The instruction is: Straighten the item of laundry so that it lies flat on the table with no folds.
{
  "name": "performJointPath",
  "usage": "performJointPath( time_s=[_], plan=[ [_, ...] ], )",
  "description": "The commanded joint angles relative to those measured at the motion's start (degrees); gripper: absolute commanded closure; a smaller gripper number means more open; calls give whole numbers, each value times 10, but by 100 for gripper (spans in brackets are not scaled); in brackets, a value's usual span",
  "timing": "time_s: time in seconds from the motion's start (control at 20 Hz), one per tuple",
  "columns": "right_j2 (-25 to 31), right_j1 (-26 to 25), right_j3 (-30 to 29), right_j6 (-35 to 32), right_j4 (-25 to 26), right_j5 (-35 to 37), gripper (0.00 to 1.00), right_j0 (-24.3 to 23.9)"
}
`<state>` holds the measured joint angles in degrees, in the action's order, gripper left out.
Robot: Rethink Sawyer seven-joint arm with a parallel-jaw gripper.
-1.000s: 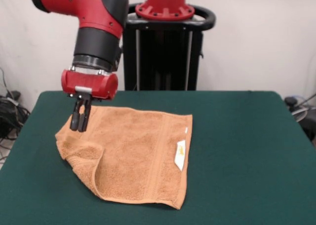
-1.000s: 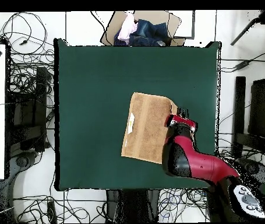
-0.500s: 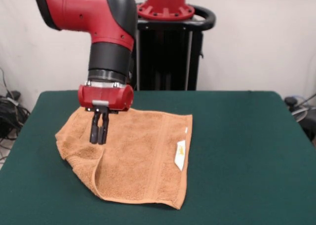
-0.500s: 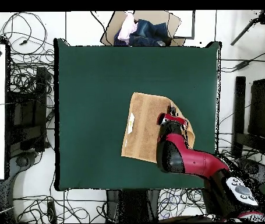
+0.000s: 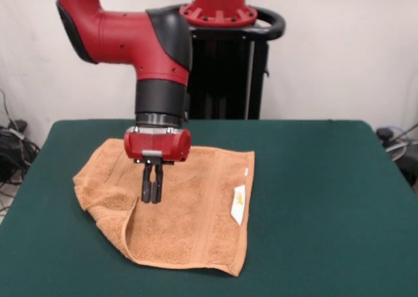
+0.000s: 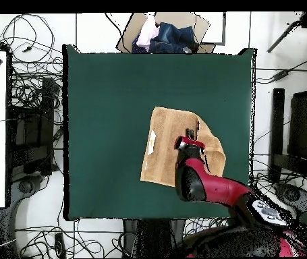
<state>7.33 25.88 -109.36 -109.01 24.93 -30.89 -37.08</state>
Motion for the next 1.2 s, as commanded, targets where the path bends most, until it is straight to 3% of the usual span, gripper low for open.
performJointPath(
  time_s=[0.05, 1.2],
  plan=[
    [12, -46, -18, -122, -25, -42, 100, 18],
    [-19, -171, 43, -101, -54, -136, 100, 28]
  ],
)
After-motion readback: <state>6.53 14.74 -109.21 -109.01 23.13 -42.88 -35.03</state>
